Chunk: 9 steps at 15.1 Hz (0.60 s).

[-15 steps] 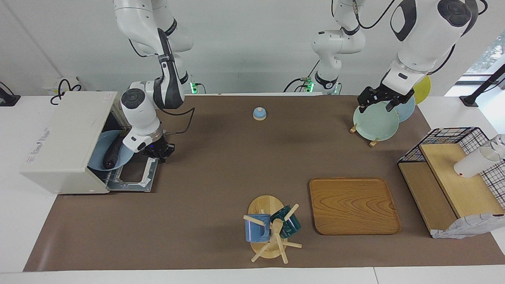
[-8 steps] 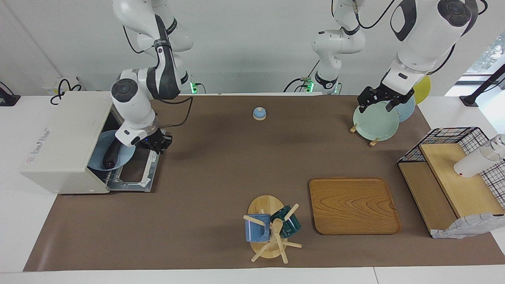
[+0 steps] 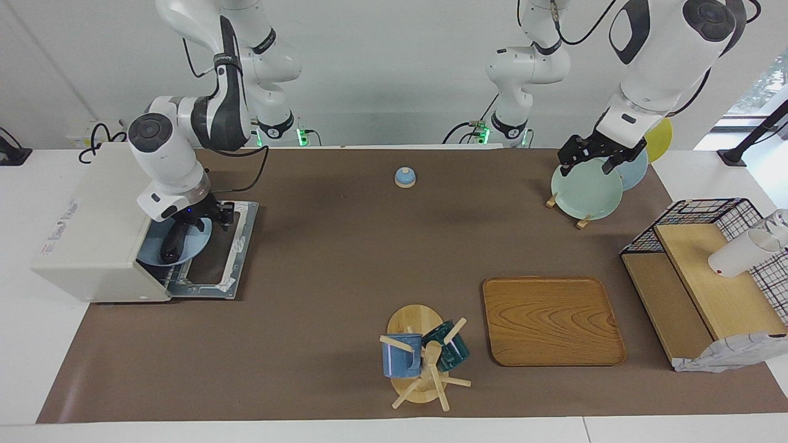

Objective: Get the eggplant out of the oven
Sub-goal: 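Pull the blue plate out of the oven with the right gripper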

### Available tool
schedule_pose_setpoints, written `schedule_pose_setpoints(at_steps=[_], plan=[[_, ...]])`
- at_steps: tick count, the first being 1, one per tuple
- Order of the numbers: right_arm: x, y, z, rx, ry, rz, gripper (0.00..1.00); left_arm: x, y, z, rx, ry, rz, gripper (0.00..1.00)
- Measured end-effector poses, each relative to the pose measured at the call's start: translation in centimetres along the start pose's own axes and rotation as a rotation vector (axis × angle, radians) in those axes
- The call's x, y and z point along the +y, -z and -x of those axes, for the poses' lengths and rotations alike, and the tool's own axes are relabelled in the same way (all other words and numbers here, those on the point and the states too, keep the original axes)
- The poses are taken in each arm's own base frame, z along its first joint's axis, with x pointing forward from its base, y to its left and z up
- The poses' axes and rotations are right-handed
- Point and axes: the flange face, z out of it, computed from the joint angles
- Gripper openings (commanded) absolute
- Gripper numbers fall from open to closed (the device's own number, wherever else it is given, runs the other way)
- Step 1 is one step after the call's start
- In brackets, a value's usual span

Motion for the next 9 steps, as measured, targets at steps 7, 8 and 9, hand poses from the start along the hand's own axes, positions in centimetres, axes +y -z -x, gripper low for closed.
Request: schedule_pose_setpoints(at_steps=[7,8,9], plan=[[0.3,-2.7,0.4,0.056,0.071,0.002,0.00,0.0,0.0,0.0,0.000,0.000,0.000,1.00],[0.3,-2.7,0.5,0.056,0.094,0.003,0.00,0.0,0.0,0.0,0.000,0.000,0.000,1.00],[0.1,-2.2,0.5,0.061,0.116,0.007,0.00,0.0,0.0,0.0,0.000,0.000,0.000,1.00]])
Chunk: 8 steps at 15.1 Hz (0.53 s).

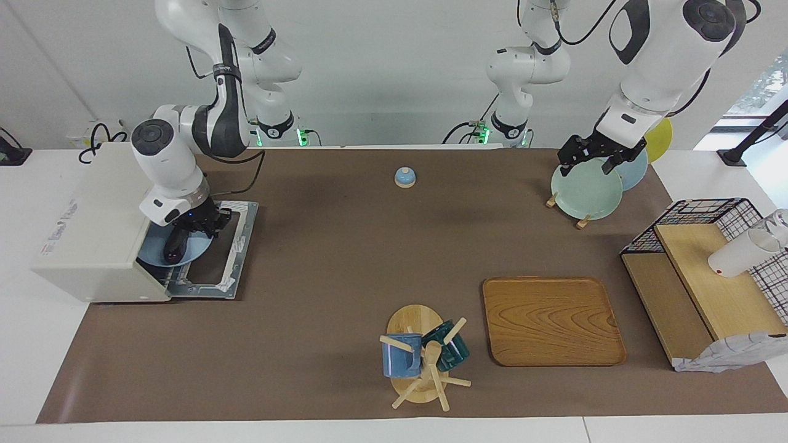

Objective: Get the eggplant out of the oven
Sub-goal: 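Pull the blue plate out of the oven with the right gripper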

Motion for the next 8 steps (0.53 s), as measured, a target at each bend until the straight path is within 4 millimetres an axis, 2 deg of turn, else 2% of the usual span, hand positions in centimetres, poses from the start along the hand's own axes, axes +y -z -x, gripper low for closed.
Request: schedule_pose_setpoints(at_steps=[2,3,4,6,8], plan=[[-1.5,1.5,-0.3,-0.022,0.064,0.020,0.00,0.0,0.0,0.0,0.000,0.000,0.000,1.00],[-3.5,2.7,-0.9,-0.044,0.108,0.037,0.00,0.0,0.0,0.0,0.000,0.000,0.000,1.00],[-6.3,4.4,-1.7,-0.060,0.147,0.053,0.00,0.0,0.0,0.0,0.000,0.000,0.000,1.00],[-13.9,7.7,-3.0,-0.066,0.215,0.098,0.00,0.0,0.0,0.0,0.000,0.000,0.000,1.00],[-22.9,9.8,-2.8,-0.041,0.224,0.128,0.00,0.0,0.0,0.0,0.000,0.000,0.000,1.00]])
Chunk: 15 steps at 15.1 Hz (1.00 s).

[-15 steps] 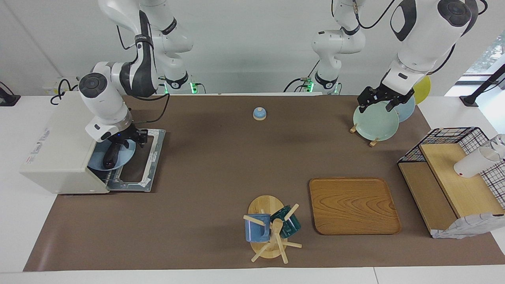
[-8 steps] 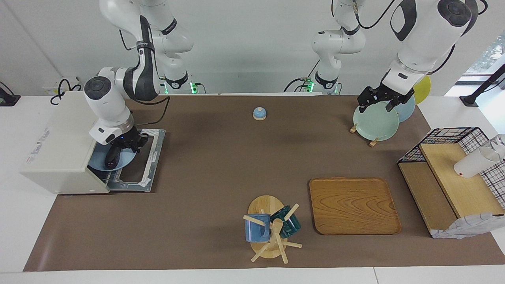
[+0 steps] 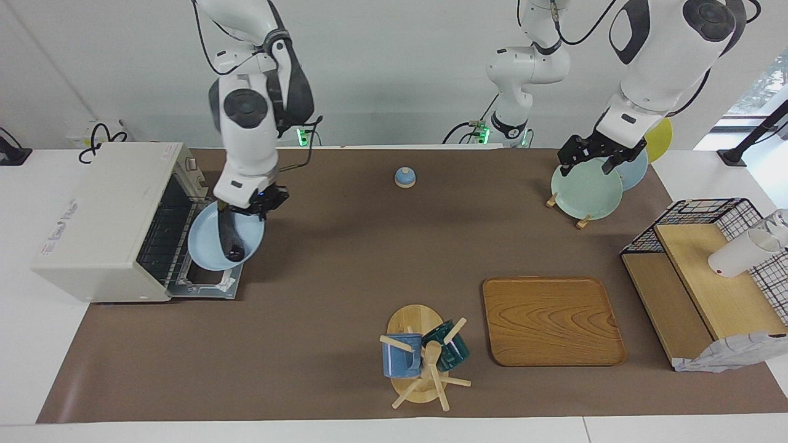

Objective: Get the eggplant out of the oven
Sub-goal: 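Pull the blue plate out of the oven with the right gripper, then lower the blue plate onto the table center and open the right gripper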

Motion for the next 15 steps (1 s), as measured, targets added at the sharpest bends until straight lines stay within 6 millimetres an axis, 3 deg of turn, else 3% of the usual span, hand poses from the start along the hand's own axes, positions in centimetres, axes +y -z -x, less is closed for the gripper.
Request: schedule_pose_setpoints(at_steps=[3,5,8,10,12,14,15], plan=[[-12.6,2.0,-0.4,0.060,-0.070,0.024,0.00,0.0,0.0,0.0,0.000,0.000,0.000,1.00],[-17.4,1.5,-1.4,0.090,-0.108,0.008,0.00,0.0,0.0,0.0,0.000,0.000,0.000,1.00],[-24.8,1.0,-4.9,0.122,-0.183,-0.022,0.00,0.0,0.0,0.0,0.000,0.000,0.000,1.00],[-29.6,-0.5,-7.1,0.175,-0.215,-0.067,0.00,0.0,0.0,0.0,0.000,0.000,0.000,1.00],[-32.1,-2.5,-8.1,0.204,-0.224,-0.111,0.00,0.0,0.0,0.0,0.000,0.000,0.000,1.00],[-32.7,-3.9,-8.8,0.230,-0.239,-0.172,0.00,0.0,0.0,0.0,0.000,0.000,0.000,1.00],[-32.7,-4.5,-8.8,0.240,-0.249,-0.199,0.06,0.0,0.0,0.0,0.000,0.000,0.000,1.00]])
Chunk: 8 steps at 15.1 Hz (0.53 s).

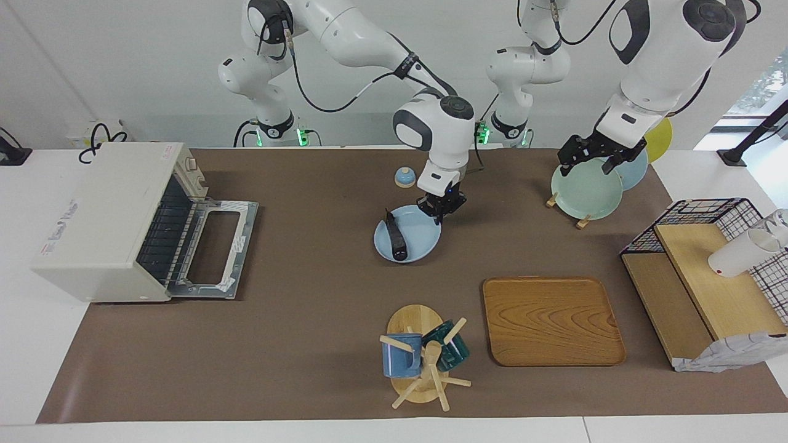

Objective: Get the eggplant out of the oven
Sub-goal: 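Lower the blue plate onto the table center and open the right gripper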

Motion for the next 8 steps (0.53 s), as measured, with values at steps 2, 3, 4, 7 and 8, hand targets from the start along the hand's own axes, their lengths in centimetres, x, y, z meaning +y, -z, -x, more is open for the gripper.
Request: schedule_pose_setpoints(at_steps=[2,3,4,7,8], plan=[[0.4,-0.5,-0.2,0.009,-0.025,-0.034,0.46,0.0,0.0,0.0,0.000,0.000,0.000,1.00],[0.6,-0.2,-0.6,0.014,-0.034,-0.042,0.45,0.0,0.0,0.0,0.000,0.000,0.000,1.00],[0.9,0.4,-1.1,0.025,-0.043,-0.050,0.45,0.0,0.0,0.0,0.000,0.000,0.000,1.00],[2.7,3.1,-3.1,-0.009,-0.023,-0.014,0.38,0.0,0.0,0.0,0.000,0.000,0.000,1.00],[4.3,4.2,-4.1,-0.024,0.000,0.001,0.28,0.0,0.0,0.0,0.000,0.000,0.000,1.00]])
